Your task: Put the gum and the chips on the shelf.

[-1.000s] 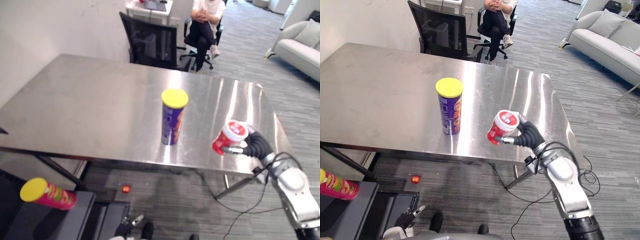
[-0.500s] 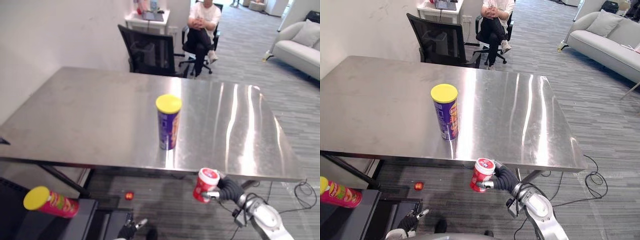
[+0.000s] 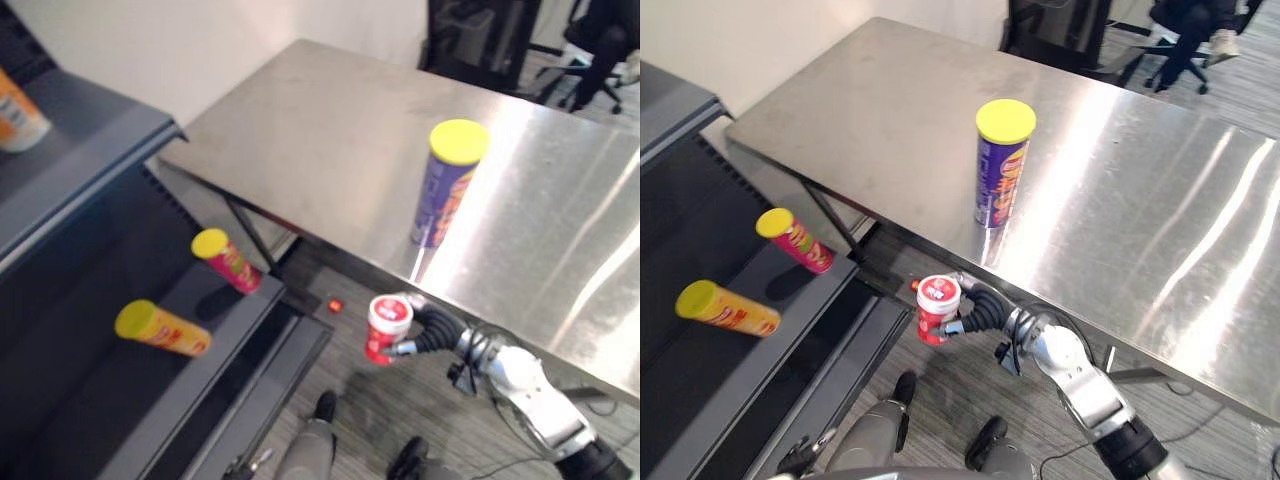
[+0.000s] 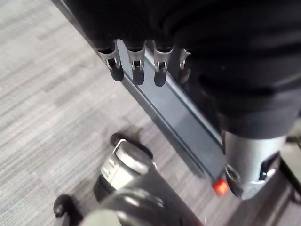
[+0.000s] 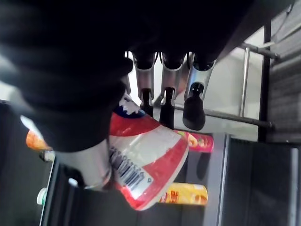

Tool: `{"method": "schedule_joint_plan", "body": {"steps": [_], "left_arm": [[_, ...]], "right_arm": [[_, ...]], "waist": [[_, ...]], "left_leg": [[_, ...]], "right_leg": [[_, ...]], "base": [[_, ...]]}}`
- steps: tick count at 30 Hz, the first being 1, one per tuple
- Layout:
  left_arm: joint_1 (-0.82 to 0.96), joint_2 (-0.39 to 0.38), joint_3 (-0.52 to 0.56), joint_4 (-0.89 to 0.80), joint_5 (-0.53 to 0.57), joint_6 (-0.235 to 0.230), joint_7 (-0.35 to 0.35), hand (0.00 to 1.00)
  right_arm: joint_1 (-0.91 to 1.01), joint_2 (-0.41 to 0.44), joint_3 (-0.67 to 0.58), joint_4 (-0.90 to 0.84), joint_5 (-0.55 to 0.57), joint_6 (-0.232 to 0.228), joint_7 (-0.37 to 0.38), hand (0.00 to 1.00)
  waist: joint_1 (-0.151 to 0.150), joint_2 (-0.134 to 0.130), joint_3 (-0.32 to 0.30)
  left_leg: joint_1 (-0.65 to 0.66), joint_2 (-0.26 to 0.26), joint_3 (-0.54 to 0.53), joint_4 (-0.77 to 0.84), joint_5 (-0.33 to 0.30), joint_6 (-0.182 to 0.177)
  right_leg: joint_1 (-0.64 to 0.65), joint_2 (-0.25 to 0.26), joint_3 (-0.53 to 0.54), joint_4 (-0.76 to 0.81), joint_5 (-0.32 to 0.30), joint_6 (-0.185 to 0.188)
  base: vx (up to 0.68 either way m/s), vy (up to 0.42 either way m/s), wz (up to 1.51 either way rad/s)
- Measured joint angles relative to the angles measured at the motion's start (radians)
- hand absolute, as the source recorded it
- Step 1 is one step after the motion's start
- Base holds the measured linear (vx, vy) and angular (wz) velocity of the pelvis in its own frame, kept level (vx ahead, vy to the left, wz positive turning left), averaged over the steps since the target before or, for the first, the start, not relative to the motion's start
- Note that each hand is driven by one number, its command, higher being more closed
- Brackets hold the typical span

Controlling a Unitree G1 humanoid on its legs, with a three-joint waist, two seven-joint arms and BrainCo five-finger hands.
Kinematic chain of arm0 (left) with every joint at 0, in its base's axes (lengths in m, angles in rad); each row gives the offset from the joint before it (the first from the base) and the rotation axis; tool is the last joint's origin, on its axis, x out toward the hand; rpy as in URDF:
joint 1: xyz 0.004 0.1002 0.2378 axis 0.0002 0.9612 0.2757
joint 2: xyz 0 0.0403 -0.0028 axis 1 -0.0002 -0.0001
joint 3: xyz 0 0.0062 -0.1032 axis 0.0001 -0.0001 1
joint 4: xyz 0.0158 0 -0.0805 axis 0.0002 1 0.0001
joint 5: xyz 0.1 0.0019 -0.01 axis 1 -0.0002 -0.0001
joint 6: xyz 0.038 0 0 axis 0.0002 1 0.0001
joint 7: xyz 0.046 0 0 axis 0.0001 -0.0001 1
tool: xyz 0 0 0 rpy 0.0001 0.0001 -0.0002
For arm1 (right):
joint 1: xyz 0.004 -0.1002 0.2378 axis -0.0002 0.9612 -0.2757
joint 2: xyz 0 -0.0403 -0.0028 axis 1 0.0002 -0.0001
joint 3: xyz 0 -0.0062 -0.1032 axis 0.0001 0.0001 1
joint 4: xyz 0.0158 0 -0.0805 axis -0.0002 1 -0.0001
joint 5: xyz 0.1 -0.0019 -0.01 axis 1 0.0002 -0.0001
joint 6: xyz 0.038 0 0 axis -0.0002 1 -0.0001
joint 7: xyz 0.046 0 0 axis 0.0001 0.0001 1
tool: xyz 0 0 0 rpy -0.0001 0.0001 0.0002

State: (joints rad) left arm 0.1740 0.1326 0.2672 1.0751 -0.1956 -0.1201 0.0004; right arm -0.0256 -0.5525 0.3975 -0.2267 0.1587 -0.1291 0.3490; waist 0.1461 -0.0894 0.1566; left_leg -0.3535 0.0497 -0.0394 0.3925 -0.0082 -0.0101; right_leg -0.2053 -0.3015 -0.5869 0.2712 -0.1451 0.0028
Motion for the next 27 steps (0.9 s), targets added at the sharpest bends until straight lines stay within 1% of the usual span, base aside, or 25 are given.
{"method": "schedule_joint_plan", "body": {"steps": [1,2,3,4,5,6,7,8,9,10,11,12,13,14,15,17,19,20,21,22,23,25,27], "left_arm": [[0.019,-0.008,0.038,0.001,0.000,0.000,0.000,0.00],[0.019,-0.021,0.069,0.001,0.000,0.000,-0.003,0.00],[0.022,-0.030,0.083,-0.001,0.000,0.000,-0.003,0.00],[0.025,-0.050,0.097,-0.015,0.000,-0.002,-0.004,0.00],[0.029,-0.045,0.110,-0.015,0.000,-0.002,-0.002,0.00],[0.027,-0.030,0.140,-0.009,-0.029,0.002,0.003,0.00],[0.031,-0.043,0.157,-0.008,-0.047,0.002,0.007,0.00],[0.044,-0.058,0.174,-0.006,-0.060,0.005,0.008,0.00],[0.048,-0.059,0.172,-0.005,-0.057,0.009,0.008,0.00],[0.048,-0.056,0.168,-0.005,-0.045,0.014,0.005,0.00],[0.047,-0.056,0.158,-0.008,-0.032,0.014,0.003,0.00],[0.047,-0.058,0.139,-0.010,-0.020,0.014,0.003,0.00],[0.047,-0.059,0.128,-0.010,-0.017,0.014,0.003,0.00],[0.046,-0.061,0.110,-0.010,-0.014,0.014,0.003,0.00],[0.039,-0.059,0.093,-0.010,-0.011,0.015,0.003,0.00],[0.024,-0.050,0.071,-0.006,0.023,0.017,0.006,0.00],[0.021,-0.049,0.044,-0.004,0.048,0.017,0.019,0.00],[0.019,-0.049,0.025,0.000,0.055,0.018,0.026,0.00],[0.016,-0.048,0.014,0.002,0.062,0.019,0.031,0.00],[0.016,-0.043,0.010,0.001,0.062,0.019,0.032,0.00],[0.018,-0.028,-0.006,0.002,0.063,0.020,0.033,0.00],[0.017,-0.022,-0.024,0.010,0.063,0.020,0.035,0.00],[0.013,-0.014,-0.040,0.009,0.063,0.019,0.035,0.00]], "right_arm": [[0.031,0.007,0.000,-0.002,0.007,0.000,0.004,1.00],[0.071,0.009,-0.006,-0.006,0.018,0.000,0.010,1.00],[0.091,0.007,-0.007,-0.006,0.018,0.000,0.012,1.00],[0.140,0.012,-0.008,-0.001,0.016,0.007,0.020,1.00],[0.159,0.018,-0.004,0.001,0.016,0.011,0.027,1.00],[0.196,0.027,0.004,-0.003,0.016,0.014,0.042,1.00],[0.206,0.020,0.002,-0.006,0.016,0.014,0.048,1.00],[0.206,0.018,-0.002,-0.001,0.015,0.017,0.054,1.00],[0.210,0.023,-0.007,0.003,0.015,0.018,0.055,1.00],[0.225,0.023,-0.018,0.002,0.015,0.019,0.056,1.00],[0.240,0.021,-0.029,0.002,0.015,0.019,0.057,1.00],[0.252,0.022,-0.040,0.003,0.015,0.020,0.055,1.00],[0.254,0.023,-0.043,0.003,0.015,0.020,0.053,1.00],[0.256,0.034,-0.046,0.006,0.013,0.020,0.050,1.00],[0.256,0.067,-0.060,0.011,0.004,0.020,0.047,1.00],[0.254,0.113,-0.067,0.018,-0.006,0.019,0.030,1.00],[0.242,0.145,-0.065,0.037,-0.036,0.018,0.017,1.00],[0.236,0.159,-0.063,0.045,-0.049,0.017,0.001,1.00],[0.224,0.185,-0.053,0.066,-0.065,0.017,-0.009,1.00],[0.221,0.193,-0.042,0.072,-0.076,0.018,-0.017,1.00],[0.226,0.207,-0.021,0.079,-0.082,0.018,-0.026,1.00],[0.244,0.208,0.000,0.078,-0.081,0.018,-0.031,1.00],[0.262,0.213,0.006,0.079,-0.081,0.018,-0.031,1.00]], "waist": [[-0.002,0.001,-0.001],[-0.004,0.004,-0.006],[-0.004,0.011,-0.011],[-0.012,-0.020,-0.024],[-0.012,-0.030,-0.032],[-0.019,-0.070,-0.069],[-0.020,-0.064,-0.073],[-0.014,-0.043,-0.085],[-0.017,-0.037,-0.091],[-0.034,-0.035,-0.102],[-0.041,-0.027,-0.114],[-0.042,-0.010,-0.127],[-0.042,-0.002,-0.131],[-0.040,0.013,-0.137],[-0.040,0.018,-0.134],[-0.043,0.019,-0.123],[-0.045,0.022,-0.121],[-0.044,0.035,-0.114],[-0.041,0.032,-0.106],[-0.044,0.027,-0.102],[-0.053,0.022,-0.096],[-0.060,0.021,-0.095],[-0.066,0.019,-0.094]], "left_leg": [[0.016,0.053,0.042,0.106,-0.013,0.003],[0.040,0.106,0.079,0.171,0.030,0.018],[0.055,0.131,0.105,0.170,0.095,0.028],[0.058,0.111,0.200,0.109,0.128,0.059],[0.062,0.102,0.204,0.060,0.146,0.068],[0.100,0.073,0.184,-0.077,0.180,0.027],[0.104,0.085,0.199,-0.071,0.144,-0.001],[0.115,0.110,0.224,-0.085,0.117,-0.027],[0.122,0.107,0.230,-0.119,0.114,-0.034],[0.142,0.092,0.246,-0.195,0.126,-0.053],[0.157,0.081,0.247,-0.257,0.132,-0.061],[0.171,0.075,0.251,-0.343,0.143,-0.082],[0.179,0.073,0.251,-0.383,0.150,-0.092],[0.182,0.071,0.257,-0.440,0.154,-0.098],[0.168,0.067,0.259,-0.453,0.153,-0.098],[0.157,0.047,0.258,-0.453,0.153,-0.097],[0.170,0.038,0.263,-0.452,0.132,-0.068],[0.189,0.044,0.282,-0.450,0.082,-0.053],[0.202,0.053,0.305,-0.442,0.049,-0.047],[0.206,0.051,0.315,-0.434,0.043,-0.046],[0.225,0.046,0.339,-0.431,0.029,-0.041],[0.237,0.043,0.361,-0.433,0.025,-0.039],[0.239,0.030,0.366,-0.447,0.025,-0.039]], "right_leg": [[0.000,-0.008,-0.026,0.016,0.002,0.004],[0.000,-0.024,-0.054,0.035,0.002,0.004],[0.000,-0.030,-0.069,0.052,0.000,0.008],[-0.009,-0.045,-0.076,0.045,-0.017,0.023],[-0.019,-0.035,-0.067,0.024,-0.014,0.025],[0.007,-0.024,-0.068,-0.075,0.022,0.022],[0.023,-0.017,-0.109,-0.092,0.051,0.029],[0.028,-0.006,-0.133,-0.077,0.051,0.029],[0.033,-0.004,-0.150,-0.078,0.053,0.033],[0.052,-0.007,-0.197,-0.101,0.064,0.049],[0.062,-0.006,-0.237,-0.118,0.076,0.057],[0.068,0.005,-0.278,-0.139,0.093,0.063],[0.071,0.011,-0.295,-0.150,0.102,0.065],[0.072,0.023,-0.324,-0.171,0.123,0.070],[0.076,0.026,-0.352,-0.191,0.144,0.073],[0.098,0.026,-0.365,-0.218,0.172,0.079],[0.118,0.022,-0.361,-0.226,0.185,0.083],[0.123,0.030,-0.346,-0.225,0.185,0.084],[0.121,0.032,-0.311,-0.223,0.186,0.085],[0.118,0.032,-0.285,-0.225,0.186,0.085],[0.118,0.029,-0.242,-0.229,0.191,0.089],[0.118,0.022,-0.213,-0.222,0.190,0.091],[0.099,-0.003,-0.203,-0.179,0.175,0.108]], "base": [[0.00,0.060,0.62],[0.02,0.080,0.70],[0.01,0.111,1.09],[-0.03,0.060,1.00],[-0.06,0.016,1.35],[-0.05,-0.015,0.96],[0.00,0.049,0.89],[0.02,0.096,0.53],[0.02,0.169,0.76],[0.00,0.149,1.02],[-0.05,0.193,1.27],[-0.06,0.142,0.97],[-0.07,0.196,0.83],[-0.10,0.250,0.72],[-0.10,0.255,0.70],[-0.10,0.220,0.63],[-0.10,0.175,0.21],[-0.12,0.154,-0.44],[-0.14,0.138,-0.57],[-0.15,0.109,-0.71],[-0.12,0.064,-0.48],[-0.13,0.081,-0.42],[-0.11,0.093,-0.13]]}}
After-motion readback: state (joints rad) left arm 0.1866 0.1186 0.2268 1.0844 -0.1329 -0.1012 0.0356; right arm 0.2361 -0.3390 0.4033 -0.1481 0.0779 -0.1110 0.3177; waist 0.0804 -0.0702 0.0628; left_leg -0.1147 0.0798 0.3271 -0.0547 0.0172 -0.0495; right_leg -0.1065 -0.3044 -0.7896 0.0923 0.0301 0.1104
